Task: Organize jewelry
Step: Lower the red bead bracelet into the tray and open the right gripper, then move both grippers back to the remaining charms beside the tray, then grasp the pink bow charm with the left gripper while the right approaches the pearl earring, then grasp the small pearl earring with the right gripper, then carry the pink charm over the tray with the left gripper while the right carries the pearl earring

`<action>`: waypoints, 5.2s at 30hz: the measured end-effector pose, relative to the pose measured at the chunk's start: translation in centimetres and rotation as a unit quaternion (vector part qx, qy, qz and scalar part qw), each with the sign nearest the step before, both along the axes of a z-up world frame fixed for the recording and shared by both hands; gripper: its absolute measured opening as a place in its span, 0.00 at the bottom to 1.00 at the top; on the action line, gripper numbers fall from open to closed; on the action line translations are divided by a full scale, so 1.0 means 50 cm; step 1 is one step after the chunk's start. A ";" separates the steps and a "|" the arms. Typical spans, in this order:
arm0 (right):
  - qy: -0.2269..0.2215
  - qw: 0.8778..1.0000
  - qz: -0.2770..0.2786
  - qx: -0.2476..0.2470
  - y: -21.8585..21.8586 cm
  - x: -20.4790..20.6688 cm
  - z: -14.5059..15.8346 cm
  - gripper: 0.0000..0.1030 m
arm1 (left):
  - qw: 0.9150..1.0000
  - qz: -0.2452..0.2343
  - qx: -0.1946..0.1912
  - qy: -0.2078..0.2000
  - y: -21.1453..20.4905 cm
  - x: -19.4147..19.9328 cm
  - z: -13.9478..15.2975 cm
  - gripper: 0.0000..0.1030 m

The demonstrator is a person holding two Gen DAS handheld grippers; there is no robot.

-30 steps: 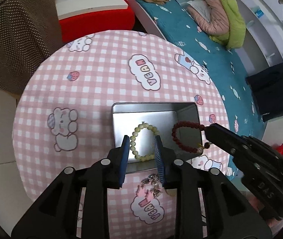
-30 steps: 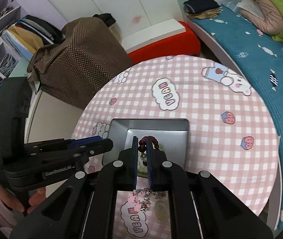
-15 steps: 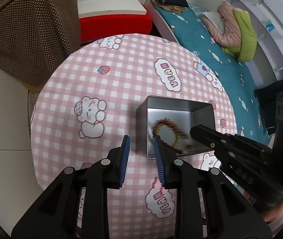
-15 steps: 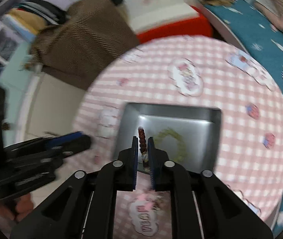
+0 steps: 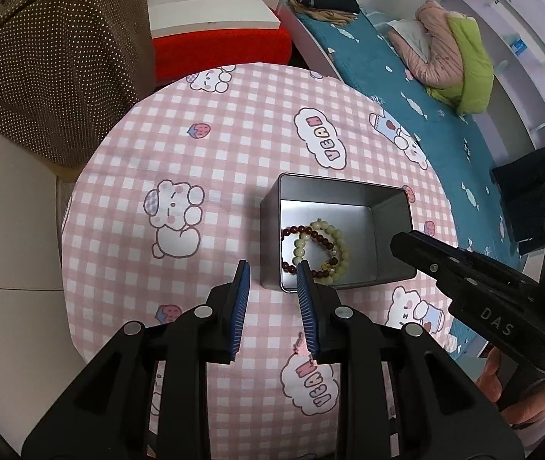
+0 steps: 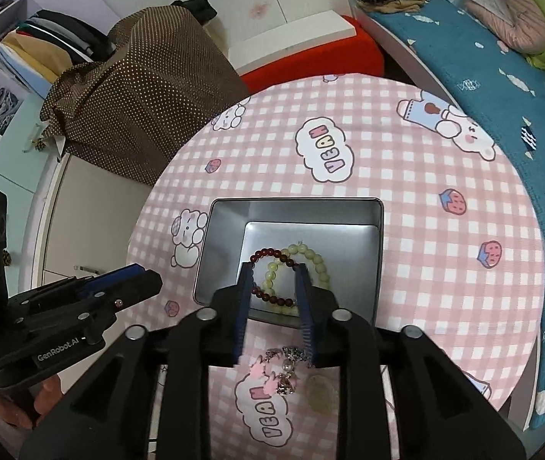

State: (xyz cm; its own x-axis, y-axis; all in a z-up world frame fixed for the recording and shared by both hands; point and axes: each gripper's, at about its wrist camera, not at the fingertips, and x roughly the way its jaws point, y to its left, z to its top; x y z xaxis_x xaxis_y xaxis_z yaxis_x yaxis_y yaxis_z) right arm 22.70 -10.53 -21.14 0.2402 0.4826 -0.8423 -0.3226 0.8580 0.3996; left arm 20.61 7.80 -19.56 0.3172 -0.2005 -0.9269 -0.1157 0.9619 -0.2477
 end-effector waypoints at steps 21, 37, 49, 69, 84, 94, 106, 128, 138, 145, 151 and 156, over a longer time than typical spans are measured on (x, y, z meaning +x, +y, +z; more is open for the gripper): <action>-0.031 0.999 -0.034 -0.007 -0.031 -0.067 0.032 0.89 | 1.000 0.001 0.009 -0.001 0.002 -0.066 0.002 0.67; -0.008 0.997 -0.060 -0.047 -0.049 -0.122 -0.015 0.90 | 0.996 -0.013 0.043 0.076 0.021 -0.124 -0.110 0.87; 0.005 0.995 -0.054 -0.079 -0.051 -0.162 -0.062 0.90 | 0.994 -0.023 0.049 0.094 0.022 -0.112 -0.172 0.58; 0.014 0.996 -0.038 -0.084 -0.038 -0.175 -0.098 0.90 | 0.992 -0.013 0.036 0.116 0.009 -0.074 -0.212 0.15; -0.004 0.997 0.023 -0.079 0.017 -0.176 -0.104 0.90 | 0.995 0.000 0.005 0.100 0.042 -0.092 -0.190 0.06; -0.032 0.995 0.079 -0.061 0.070 -0.177 -0.075 0.79 | 0.998 -0.001 -0.003 0.070 0.066 -0.125 -0.133 0.06; -0.017 0.985 0.173 -0.025 0.190 -0.159 -0.132 0.31 | 0.996 0.069 -0.007 0.047 0.140 -0.147 -0.110 0.06; -0.059 0.975 0.193 -0.097 0.261 -0.160 -0.183 0.10 | 0.996 0.079 -0.026 0.035 0.171 -0.170 -0.140 0.06; -0.062 0.982 0.161 -0.083 0.227 -0.153 -0.134 0.10 | 0.998 0.060 -0.029 0.016 0.150 -0.164 -0.105 0.06; -0.088 0.986 0.130 -0.058 0.178 -0.150 -0.060 0.10 | 0.999 0.028 -0.028 -0.007 0.101 -0.146 -0.052 0.06; -0.113 0.988 0.090 -0.045 0.115 -0.149 -0.001 0.10 | 0.999 -0.003 -0.037 -0.031 0.044 -0.124 -0.004 0.06; -0.129 0.990 0.048 -0.044 0.062 -0.134 0.022 0.10 | 0.997 -0.037 -0.036 -0.051 -0.012 -0.092 0.024 0.06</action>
State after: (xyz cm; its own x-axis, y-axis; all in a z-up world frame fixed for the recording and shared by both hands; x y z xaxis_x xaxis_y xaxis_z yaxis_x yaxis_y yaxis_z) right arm 16.00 -7.42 -20.06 0.4088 0.4412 -0.7989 -0.4863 0.8461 0.2183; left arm 16.03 7.21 -18.38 0.3912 -0.2923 -0.8726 -0.0156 0.9460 -0.3239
